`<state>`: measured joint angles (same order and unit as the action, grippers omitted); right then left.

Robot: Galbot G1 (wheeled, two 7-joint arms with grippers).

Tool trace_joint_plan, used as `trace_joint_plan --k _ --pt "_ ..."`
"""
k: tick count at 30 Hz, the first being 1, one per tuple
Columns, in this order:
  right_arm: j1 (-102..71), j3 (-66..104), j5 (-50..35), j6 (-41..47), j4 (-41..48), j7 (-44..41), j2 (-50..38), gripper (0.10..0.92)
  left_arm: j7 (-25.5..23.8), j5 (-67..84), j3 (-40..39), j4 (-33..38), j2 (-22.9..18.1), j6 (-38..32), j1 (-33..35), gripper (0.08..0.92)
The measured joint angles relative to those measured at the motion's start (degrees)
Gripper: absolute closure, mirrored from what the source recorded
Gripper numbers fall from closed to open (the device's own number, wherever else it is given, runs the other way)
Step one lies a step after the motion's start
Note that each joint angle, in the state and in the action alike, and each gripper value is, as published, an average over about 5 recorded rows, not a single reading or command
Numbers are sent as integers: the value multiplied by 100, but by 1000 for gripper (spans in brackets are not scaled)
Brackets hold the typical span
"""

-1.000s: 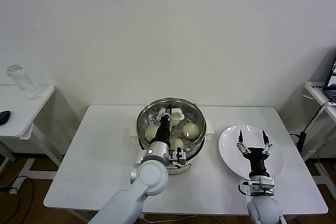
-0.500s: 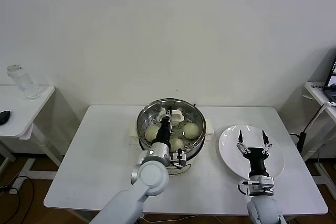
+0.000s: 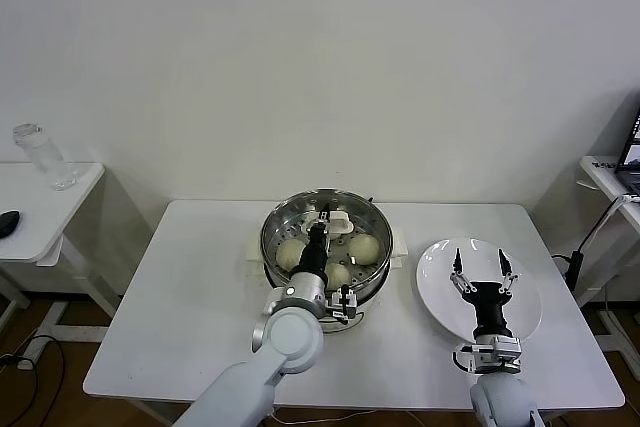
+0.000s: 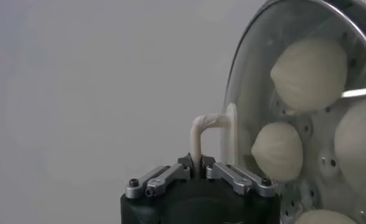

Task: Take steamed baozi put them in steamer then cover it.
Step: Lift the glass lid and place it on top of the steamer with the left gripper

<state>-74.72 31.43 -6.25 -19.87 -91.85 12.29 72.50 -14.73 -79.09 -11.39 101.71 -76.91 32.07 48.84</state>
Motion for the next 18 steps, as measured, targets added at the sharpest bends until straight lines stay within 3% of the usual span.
trace_joint_plan --k 14,18 --pt "9 6 -4 -11 1 -2 -11 203 1 -103 59 -39 -25 -80 64 802" --pt "6 3 -3 -12 0 -4 -10 203 -9 -120 85 -37 -31 -89 85 730"
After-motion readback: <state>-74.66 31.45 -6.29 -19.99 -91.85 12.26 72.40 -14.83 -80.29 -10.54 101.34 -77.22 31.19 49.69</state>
